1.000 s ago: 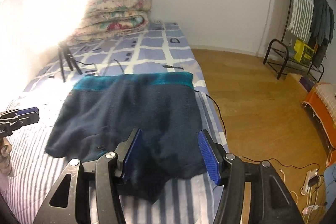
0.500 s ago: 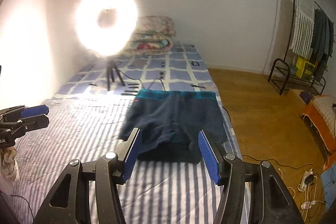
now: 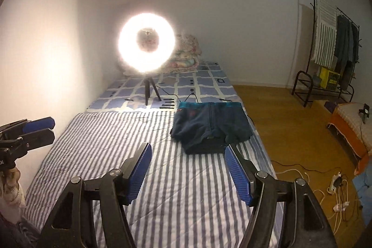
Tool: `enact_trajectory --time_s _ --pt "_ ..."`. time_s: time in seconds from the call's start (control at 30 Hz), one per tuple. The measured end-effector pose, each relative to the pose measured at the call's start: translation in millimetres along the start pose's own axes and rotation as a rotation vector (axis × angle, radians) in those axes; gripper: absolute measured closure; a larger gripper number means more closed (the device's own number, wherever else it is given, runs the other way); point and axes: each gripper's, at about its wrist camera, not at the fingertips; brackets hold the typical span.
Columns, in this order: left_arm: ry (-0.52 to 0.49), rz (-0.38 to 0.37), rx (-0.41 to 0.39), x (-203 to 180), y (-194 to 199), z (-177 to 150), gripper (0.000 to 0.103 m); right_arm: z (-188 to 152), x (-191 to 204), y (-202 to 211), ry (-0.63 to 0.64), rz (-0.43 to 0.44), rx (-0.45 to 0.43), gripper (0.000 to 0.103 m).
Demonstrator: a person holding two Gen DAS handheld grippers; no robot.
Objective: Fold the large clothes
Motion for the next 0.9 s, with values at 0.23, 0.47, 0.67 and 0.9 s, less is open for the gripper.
enact_trajectory --time_s 0.23,0.47,0.67,0.9 --pt "-0.007 0.017 -0.004 -17.3 36.8 -36.9 0.035 -39.9 12.5 34.8 -0.034 0.004 -0.025 0.028" --pt "-0.008 0.051 -0.023 -26.9 52.3 -67.1 0.012 -70.1 14.8 40.6 -0.049 -0.044 -0.031 0.014" --pt "-0.033 0.112 -0.024 -27.2 51.6 -80.7 0.0 -81.0 18.9 32.6 -0.045 -0.076 -0.025 0.003" --pt "-0.013 0.147 0.033 -10.0 39.2 -90.9 0.0 -92.9 23.0 22.6 -0.028 -0.105 -0.012 0.0"
Point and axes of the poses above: each gripper's, at about its wrist camera, not at the fingertips, and y roughly against the way its jaws point, x to its left, z to its top, and after that the axes turned 5 degrees about -y, right-handed
